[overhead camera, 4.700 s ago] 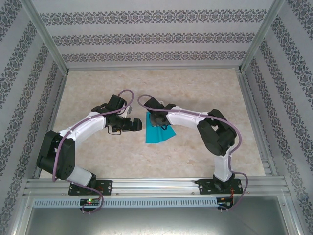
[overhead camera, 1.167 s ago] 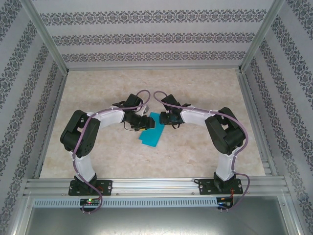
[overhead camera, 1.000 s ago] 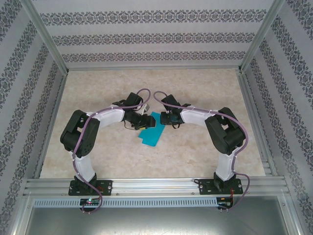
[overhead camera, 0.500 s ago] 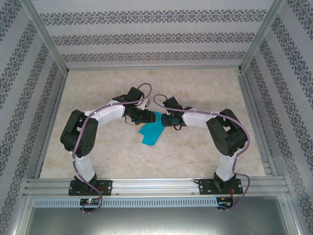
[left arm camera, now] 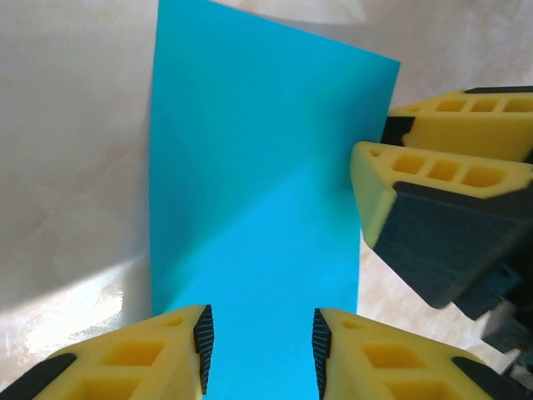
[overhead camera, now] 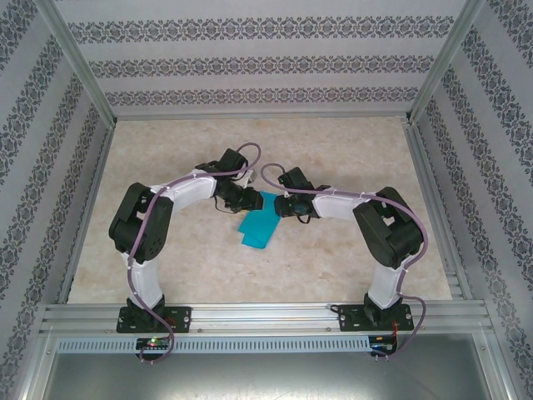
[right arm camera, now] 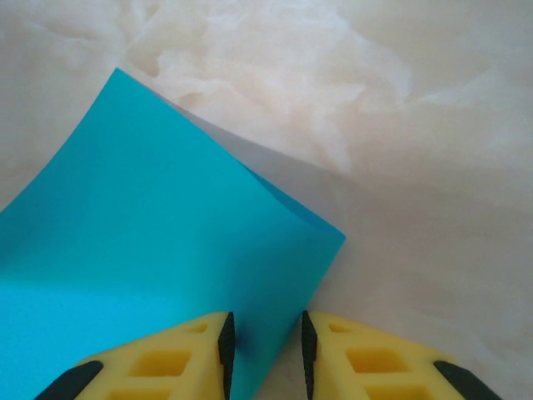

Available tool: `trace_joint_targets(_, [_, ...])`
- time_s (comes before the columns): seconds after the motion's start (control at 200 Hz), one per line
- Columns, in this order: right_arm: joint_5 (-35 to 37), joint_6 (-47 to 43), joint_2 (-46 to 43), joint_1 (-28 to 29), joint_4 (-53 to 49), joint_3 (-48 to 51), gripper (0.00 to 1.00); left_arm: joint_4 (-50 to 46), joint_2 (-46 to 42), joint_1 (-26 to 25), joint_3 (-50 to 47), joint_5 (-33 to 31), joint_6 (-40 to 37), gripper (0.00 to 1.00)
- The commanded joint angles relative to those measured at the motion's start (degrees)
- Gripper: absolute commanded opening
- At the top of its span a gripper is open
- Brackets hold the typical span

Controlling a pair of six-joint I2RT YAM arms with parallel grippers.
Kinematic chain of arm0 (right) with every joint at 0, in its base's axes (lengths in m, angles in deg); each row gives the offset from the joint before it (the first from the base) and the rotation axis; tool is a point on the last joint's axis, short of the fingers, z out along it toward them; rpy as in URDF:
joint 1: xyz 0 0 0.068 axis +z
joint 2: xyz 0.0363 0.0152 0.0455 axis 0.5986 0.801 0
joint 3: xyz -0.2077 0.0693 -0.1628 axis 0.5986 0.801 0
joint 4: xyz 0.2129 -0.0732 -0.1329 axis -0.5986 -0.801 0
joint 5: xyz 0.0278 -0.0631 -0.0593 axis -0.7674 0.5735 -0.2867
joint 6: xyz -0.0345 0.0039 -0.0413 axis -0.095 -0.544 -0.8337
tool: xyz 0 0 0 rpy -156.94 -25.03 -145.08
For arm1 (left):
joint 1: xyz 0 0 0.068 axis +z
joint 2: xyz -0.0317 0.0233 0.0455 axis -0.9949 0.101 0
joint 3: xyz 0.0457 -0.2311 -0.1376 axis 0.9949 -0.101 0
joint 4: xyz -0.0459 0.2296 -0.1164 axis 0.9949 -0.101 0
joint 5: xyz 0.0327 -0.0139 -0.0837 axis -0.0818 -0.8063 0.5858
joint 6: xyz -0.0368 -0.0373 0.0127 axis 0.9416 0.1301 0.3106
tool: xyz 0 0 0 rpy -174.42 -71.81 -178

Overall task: Fold a paper plane with a square sheet of paper (pick it up from the middle)
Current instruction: Hold the square sheet of paper at the center of the table.

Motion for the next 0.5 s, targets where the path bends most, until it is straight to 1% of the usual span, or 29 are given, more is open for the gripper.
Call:
trace_joint_targets(0.0, [-2.97, -0.90, -1.02, 0.58, -0.72, 1.43, 0.31, 1.07, 0.71, -1.05, -1.48, 0.18, 0.31, 0.40])
trace_joint_targets(0.495, [-5.32, 1.33, -2.11, -0.25, 1.29, 1.84, 0.35, 4.14, 2.84, -2.42, -4.89, 0.80, 1.48, 0.39])
